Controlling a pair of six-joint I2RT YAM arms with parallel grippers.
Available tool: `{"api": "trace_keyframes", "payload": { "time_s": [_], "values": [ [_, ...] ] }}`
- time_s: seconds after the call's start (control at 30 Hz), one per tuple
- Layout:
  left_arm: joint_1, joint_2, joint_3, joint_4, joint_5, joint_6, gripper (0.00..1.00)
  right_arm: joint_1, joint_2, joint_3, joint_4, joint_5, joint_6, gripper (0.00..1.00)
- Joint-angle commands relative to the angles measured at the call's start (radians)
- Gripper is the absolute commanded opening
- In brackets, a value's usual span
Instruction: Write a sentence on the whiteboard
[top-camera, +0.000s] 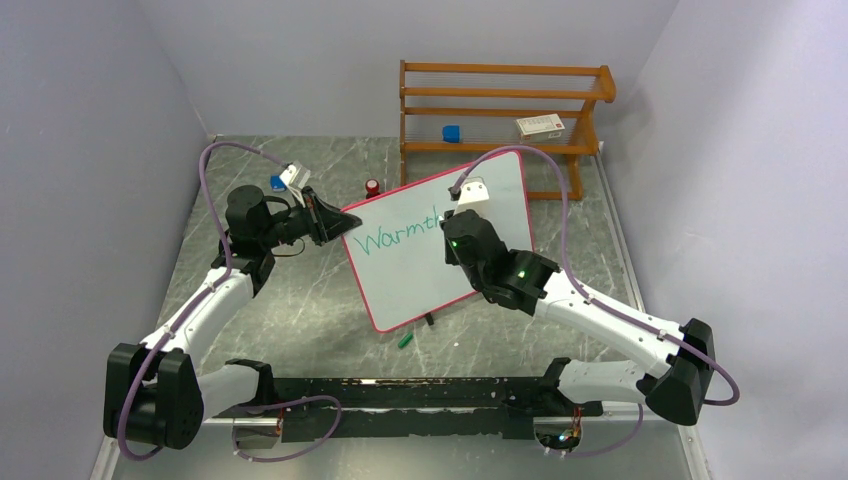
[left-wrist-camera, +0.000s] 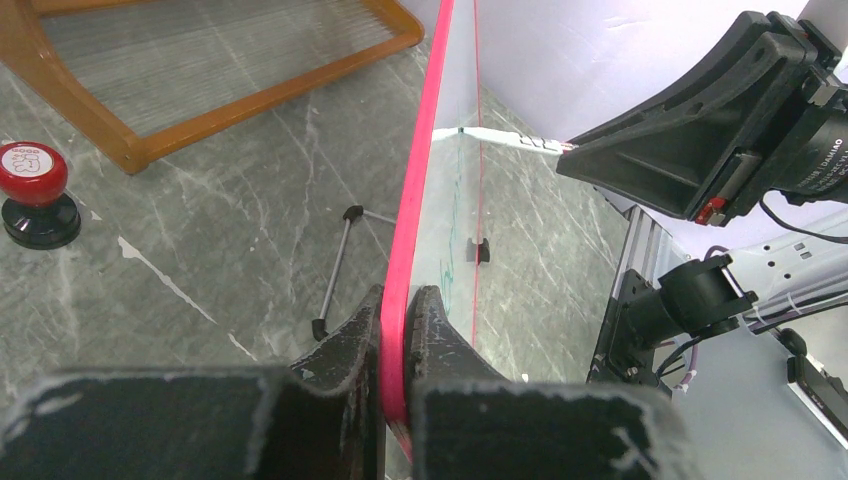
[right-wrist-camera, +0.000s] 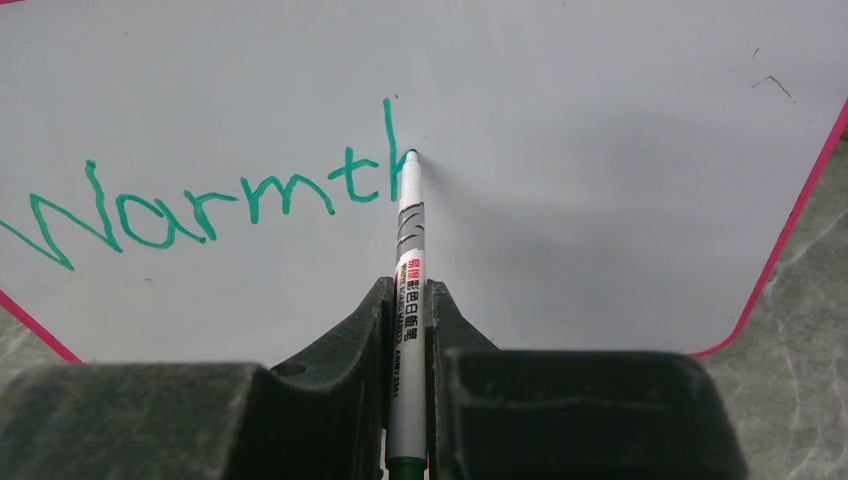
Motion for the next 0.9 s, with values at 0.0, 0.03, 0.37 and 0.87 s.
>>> {"api": "trace_keyframes", "payload": {
  "time_s": [0.0, 0.03, 0.37, 0.87],
  "values": [
    [-0.018, 0.038, -0.036, -0.146, -0.096, 0.212, 0.05, -0.015, -0.003, -0.002, 0.010, 0.037, 0.014, 0.00],
    [-0.018, 0.038, -0.036, -0.145, -0.096, 0.213, 0.05, -0.015, -0.002, -0.002, 0.005, 0.037, 0.016, 0.00],
    [-0.018, 0.038, -0.036, -0.148, -0.097, 0.214, 0.05, -0.019, -0.011, -0.021, -0.025, 0.011, 0.040, 0.00],
    [-0.018, 0.036, -0.034, -0.148, -0.099, 0.212, 0.05, -0.019, -0.003, -0.027, -0.079, -0.034, 0.052, 0.00]
  ]
}}
